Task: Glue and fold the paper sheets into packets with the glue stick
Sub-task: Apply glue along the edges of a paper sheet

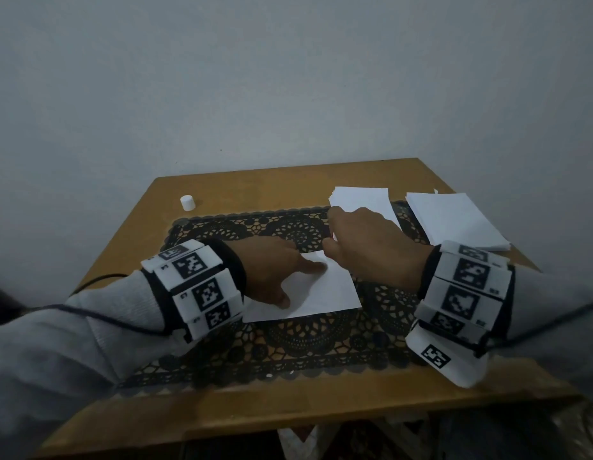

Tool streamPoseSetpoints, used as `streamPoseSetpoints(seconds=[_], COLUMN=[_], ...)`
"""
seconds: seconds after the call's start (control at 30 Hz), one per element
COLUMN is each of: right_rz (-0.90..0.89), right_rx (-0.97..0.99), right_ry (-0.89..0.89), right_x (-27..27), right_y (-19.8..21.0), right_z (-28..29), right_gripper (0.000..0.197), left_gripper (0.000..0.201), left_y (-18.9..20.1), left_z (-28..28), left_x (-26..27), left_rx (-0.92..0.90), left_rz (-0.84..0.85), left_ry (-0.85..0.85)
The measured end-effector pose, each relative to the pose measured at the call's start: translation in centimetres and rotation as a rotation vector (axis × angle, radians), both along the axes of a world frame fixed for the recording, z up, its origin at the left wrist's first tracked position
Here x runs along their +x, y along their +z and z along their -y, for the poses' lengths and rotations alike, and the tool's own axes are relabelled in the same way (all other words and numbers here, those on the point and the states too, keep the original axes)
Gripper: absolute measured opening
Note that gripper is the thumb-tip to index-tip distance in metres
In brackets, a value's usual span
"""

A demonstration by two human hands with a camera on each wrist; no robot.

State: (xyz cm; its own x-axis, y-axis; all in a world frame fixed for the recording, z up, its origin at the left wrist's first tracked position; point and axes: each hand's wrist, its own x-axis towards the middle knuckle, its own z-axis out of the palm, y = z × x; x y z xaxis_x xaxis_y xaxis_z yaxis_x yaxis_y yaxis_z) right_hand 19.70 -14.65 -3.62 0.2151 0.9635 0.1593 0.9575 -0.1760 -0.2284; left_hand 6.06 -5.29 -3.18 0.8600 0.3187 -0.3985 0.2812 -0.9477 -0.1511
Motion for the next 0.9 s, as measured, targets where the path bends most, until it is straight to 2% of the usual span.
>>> streamPoseSetpoints(seconds=[0.23,0.37,0.53,0.67,0.9], right_rz=[0.015,0.042,-0.004,-0.053,-0.004], right_rx=[0.004,-0.016,-0.035,-0.078,-0.155], right_ry=[-0.048,-0.058,-0.055,-0.053,0.023], right_x=[-1.5,-2.0,-2.3,-1.9,-2.1], right_y=[0.0,0.3,0.8,1.3,1.3], right_z=[0.3,0.3,0.5,0.9,2.7], right_gripper=[0.015,0.026,0.018,0.028,0.019], left_gripper=[0.079,0.079,0.079,0.079,0.075], left_y=[0.1,0.1,0.1,0.2,0.5], left_z=[0.1,0.1,0.0,0.1,0.3], left_x=[-0.2,-0.1,0.0,0.0,-0.2], left_rx=[0.002,0.018,0.021,0.018,-0.032], left_rz=[0.021,0.019,0.028,0.030,0.041], left_ry=[-0.007,-0.015,-0.028,-0.028,-0.017])
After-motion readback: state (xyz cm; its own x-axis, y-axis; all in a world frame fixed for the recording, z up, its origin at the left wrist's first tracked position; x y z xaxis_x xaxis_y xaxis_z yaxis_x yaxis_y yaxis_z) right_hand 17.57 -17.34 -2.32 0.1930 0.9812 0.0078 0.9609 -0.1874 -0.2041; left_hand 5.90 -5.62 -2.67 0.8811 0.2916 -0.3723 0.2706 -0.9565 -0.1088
